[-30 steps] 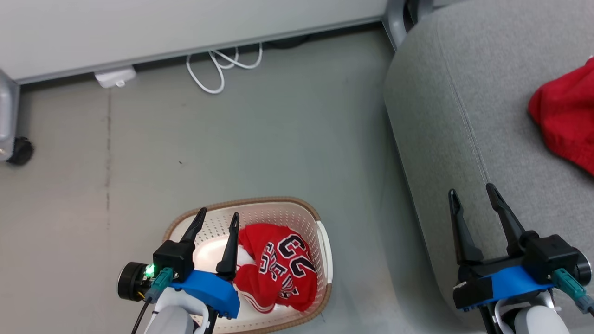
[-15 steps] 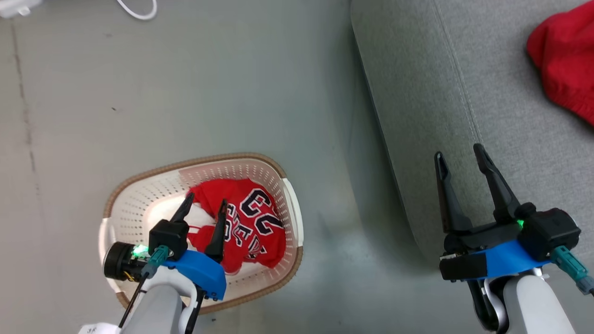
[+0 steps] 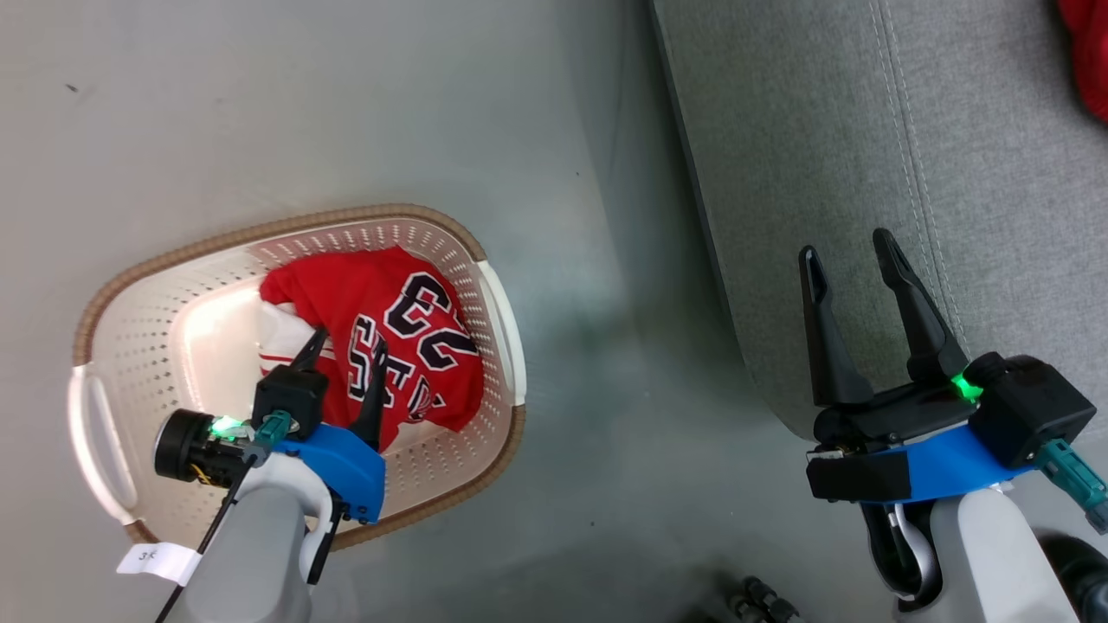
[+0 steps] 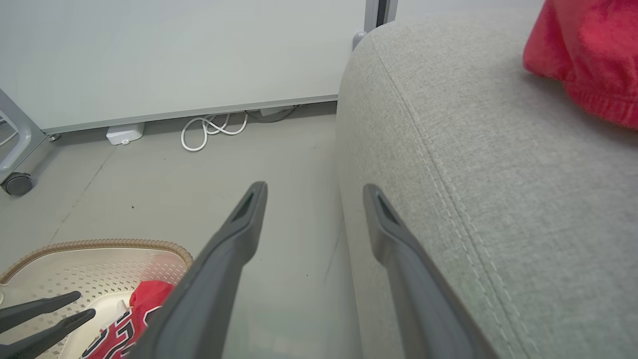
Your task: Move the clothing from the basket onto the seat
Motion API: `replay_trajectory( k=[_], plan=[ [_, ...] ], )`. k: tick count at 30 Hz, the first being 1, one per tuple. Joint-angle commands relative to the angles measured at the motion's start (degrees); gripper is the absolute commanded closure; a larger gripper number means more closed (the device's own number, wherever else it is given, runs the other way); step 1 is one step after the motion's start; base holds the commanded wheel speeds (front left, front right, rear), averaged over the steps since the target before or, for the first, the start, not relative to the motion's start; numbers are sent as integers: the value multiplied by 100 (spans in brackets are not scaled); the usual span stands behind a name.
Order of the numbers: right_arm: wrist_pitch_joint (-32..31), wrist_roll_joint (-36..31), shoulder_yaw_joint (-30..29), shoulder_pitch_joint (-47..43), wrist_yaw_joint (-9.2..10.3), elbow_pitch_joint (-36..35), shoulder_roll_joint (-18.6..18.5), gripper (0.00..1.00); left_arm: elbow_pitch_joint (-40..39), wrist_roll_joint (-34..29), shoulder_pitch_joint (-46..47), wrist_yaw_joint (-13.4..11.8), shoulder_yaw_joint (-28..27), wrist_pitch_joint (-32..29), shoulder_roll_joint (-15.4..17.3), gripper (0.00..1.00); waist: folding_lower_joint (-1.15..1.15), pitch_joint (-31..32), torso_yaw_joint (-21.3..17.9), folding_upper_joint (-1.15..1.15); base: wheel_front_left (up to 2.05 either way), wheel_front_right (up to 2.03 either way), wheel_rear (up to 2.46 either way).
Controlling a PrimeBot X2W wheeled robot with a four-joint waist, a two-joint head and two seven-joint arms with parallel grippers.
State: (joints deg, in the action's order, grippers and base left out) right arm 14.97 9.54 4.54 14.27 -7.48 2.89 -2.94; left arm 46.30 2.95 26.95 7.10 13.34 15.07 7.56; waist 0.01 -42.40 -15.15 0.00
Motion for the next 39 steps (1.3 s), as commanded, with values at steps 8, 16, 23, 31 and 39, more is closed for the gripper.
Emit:
replay_trajectory(
  k=[8,16,23,31,39],
  plan=[
    [28,217,201,163,-3,-207,9,0,502,64,393,-40,-62,16,164,0,-1,-498,-386,0,0,0,0],
    [26,367,309,196,-3,-305,9,0,1081,147,684,-136,-109,14,254,0,-1,-726,-554,0,0,0,0],
    [27,447,364,221,-3,-306,9,0,1616,287,916,-191,-173,-113,272,0,-1,-829,-632,0,0,0,0],
    [27,502,399,267,-3,-252,9,0,1999,373,1048,-142,-111,-108,257,0,-1,-787,-671,0,0,0,0],
    [27,490,358,247,-3,-258,9,0,2276,434,1176,-85,-24,-89,242,100,-1,-733,-677,0,0,0,0]
  ],
)
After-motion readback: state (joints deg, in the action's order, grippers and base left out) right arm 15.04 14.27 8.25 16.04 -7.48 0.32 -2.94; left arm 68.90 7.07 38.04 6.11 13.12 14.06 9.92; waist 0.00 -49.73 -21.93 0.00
